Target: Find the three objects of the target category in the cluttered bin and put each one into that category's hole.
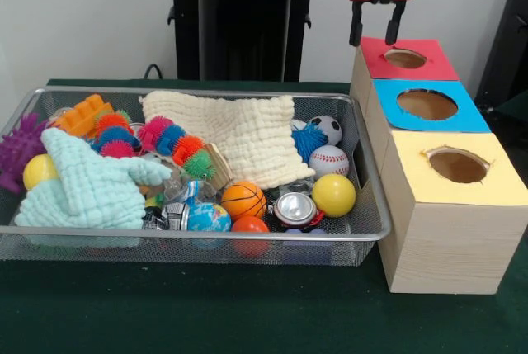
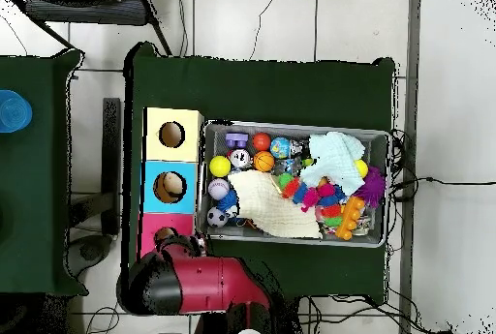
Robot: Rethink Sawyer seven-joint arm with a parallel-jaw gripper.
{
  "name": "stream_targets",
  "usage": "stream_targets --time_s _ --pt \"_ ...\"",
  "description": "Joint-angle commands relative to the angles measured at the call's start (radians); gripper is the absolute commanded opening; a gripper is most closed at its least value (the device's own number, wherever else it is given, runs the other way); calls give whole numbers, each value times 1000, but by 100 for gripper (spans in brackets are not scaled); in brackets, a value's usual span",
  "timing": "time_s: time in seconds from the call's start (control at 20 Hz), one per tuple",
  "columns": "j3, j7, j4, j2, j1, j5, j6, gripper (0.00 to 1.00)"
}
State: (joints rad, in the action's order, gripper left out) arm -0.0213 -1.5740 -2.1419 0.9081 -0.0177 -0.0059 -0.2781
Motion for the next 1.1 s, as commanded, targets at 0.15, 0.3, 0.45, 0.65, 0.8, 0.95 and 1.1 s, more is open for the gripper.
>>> stream_targets --time_s 0.15,0.3,0.45,0.65,0.8,0.95,1.1 --pt "-51 -215 30 -94 -21 17 -3 100" --pt "-38 -193 71 -182 21 11 61 100" --pt "-32 -157 126 -247 60 -3 71 100" --pt "-42 -113 186 -284 96 -36 59 100" --pt "-35 -75 228 -315 137 -66 51 100" --pt "-29 -54 251 -323 171 -93 47 100" --pt "-18 -45 253 -312 198 -114 33 100"
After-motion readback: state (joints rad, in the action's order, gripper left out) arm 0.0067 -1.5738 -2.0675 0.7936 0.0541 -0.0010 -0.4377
